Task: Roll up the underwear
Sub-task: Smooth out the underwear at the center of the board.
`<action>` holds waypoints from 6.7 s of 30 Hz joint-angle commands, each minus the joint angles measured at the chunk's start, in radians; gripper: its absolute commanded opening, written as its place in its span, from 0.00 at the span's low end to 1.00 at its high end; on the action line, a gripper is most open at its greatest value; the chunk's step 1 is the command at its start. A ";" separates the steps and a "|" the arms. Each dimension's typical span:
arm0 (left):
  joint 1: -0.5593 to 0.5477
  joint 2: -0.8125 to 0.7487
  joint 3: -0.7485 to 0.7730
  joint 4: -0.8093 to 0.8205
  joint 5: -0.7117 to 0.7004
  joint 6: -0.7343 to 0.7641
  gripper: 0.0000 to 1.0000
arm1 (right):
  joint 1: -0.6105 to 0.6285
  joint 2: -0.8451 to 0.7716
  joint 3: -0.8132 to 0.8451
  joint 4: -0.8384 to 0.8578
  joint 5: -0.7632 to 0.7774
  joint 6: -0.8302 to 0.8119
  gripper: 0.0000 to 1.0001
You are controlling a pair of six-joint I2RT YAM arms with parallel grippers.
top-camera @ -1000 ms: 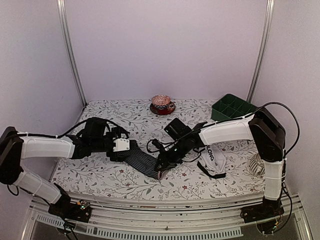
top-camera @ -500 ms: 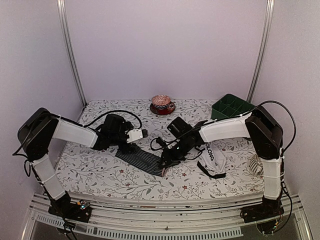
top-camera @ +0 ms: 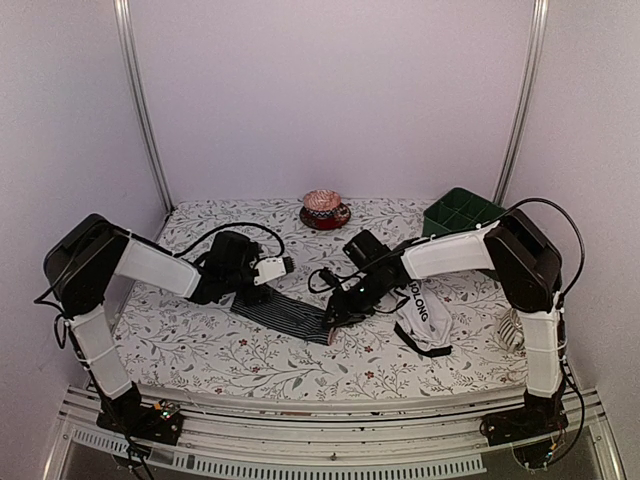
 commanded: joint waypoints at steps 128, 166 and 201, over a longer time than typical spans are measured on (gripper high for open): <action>-0.105 -0.049 0.030 -0.147 -0.168 -0.193 0.98 | -0.054 -0.077 0.117 -0.140 0.441 -0.051 0.37; 0.052 0.118 0.075 -0.178 -0.200 -0.162 0.74 | -0.015 0.000 -0.034 0.145 0.171 0.049 0.23; 0.212 0.061 0.321 -0.402 -0.121 -0.258 0.99 | 0.142 -0.218 0.003 -0.178 0.639 -0.081 0.99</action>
